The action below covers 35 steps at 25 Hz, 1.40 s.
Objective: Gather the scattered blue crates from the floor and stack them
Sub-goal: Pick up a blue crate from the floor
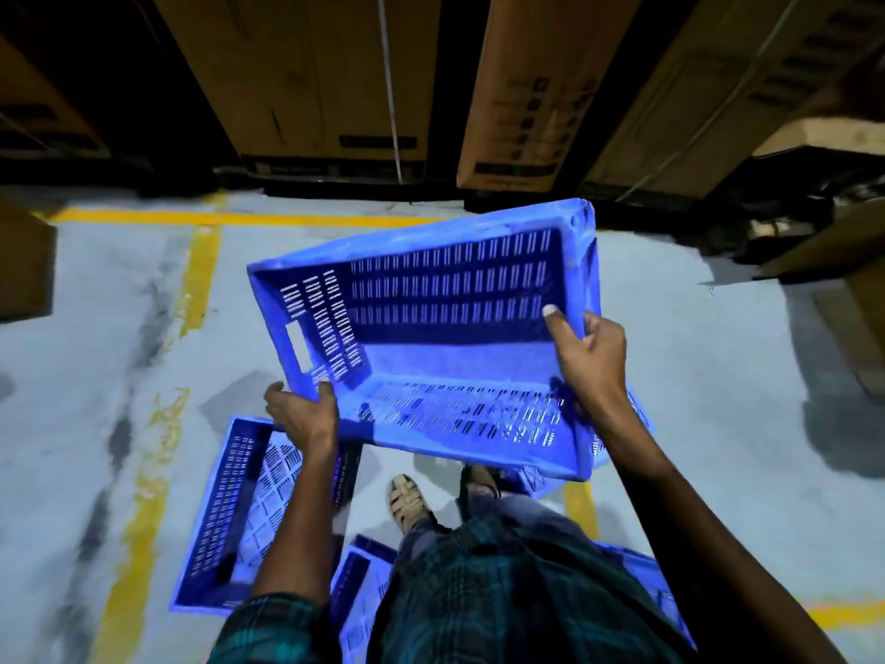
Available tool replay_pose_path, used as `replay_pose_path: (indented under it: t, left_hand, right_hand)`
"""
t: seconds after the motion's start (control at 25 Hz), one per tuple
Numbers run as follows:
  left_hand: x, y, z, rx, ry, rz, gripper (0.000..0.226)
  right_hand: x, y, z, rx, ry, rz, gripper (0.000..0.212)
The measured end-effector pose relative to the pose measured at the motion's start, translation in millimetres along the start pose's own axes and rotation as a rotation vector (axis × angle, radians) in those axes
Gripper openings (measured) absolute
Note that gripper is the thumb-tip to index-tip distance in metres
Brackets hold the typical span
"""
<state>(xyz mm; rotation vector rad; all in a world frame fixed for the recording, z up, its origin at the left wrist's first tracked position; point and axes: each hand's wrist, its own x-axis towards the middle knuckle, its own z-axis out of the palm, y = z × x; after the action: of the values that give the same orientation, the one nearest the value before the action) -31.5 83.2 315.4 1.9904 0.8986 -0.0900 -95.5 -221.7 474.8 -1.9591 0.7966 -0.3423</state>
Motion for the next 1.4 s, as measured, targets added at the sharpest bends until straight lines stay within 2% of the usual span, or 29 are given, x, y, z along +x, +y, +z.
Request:
replay_pose_path:
  t: [0.12,0.2,0.28,0.36,0.4,0.48,0.6,0.72,0.88,0.96,1.08,1.28,1.4]
  left_hand:
    - [18.1,9.7,-3.4,0.029,0.053,0.03,0.091]
    - [40.7,7.3,-5.2,0.024,0.053,0.002,0.094]
    - [70.4,3.1,-9.9,-0.118,-0.061,-0.071,0.079]
    - [95.8,-3.7,-12.7,-0.322,-0.242,-0.206,0.052]
    - [104.0,-9.9,-10.7,-0.349,-0.296,-0.237,0.041]
    - [109.5,-19.8,-0.4,-0.286,-0.28,-0.252,0.038]
    - [98.6,-8.8,14.0,-0.093,-0.126,-0.183,0.047]
    - [90.9,28.8,27.1,0.023,-0.098,-0.106,0.049]
    - [98.7,87.8,44.2,0.152,-0.086,0.009,0.053]
    - [111.2,119.9,58.4,0.187,-0.057,0.047,0.055]
    - [120.5,167.3,78.0,0.161,-0.006,-0.01,0.054]
    - [160.7,242.2,120.0,0.037,0.014,0.012,0.04]
    - [201.3,280.8,158.8,-0.015,-0.032,0.005,0.04]
  right_hand:
    - [10.4,4.0,-16.7,0.175,-0.078,0.076,0.042]
    - [17.1,17.3,-22.7,0.262,-0.141,0.125,0.052]
    - [18.2,28.2,-21.8,0.258,-0.159,0.127,0.06]
    - [20.5,34.4,-17.3,0.239,-0.154,0.134,0.07]
    - [22.1,35.3,-14.1,0.23,-0.153,0.123,0.068]
    - [29.8,32.4,-9.7,0.199,-0.132,0.118,0.046]
    - [61.0,35.5,-3.4,0.118,-0.043,0.11,0.048]
    - [112.3,59.8,4.7,-0.094,-0.004,0.139,0.052]
    - [184.2,79.9,16.5,-0.273,-0.083,0.203,0.045]
    - [217.5,82.3,25.2,-0.293,-0.155,0.238,0.042]
    - [252.1,73.7,37.3,-0.219,-0.216,0.239,0.037]
    - [322.9,55.9,60.6,-0.248,-0.162,0.237,0.032]
    - [371.4,43.4,82.1,-0.217,-0.121,0.275,0.028]
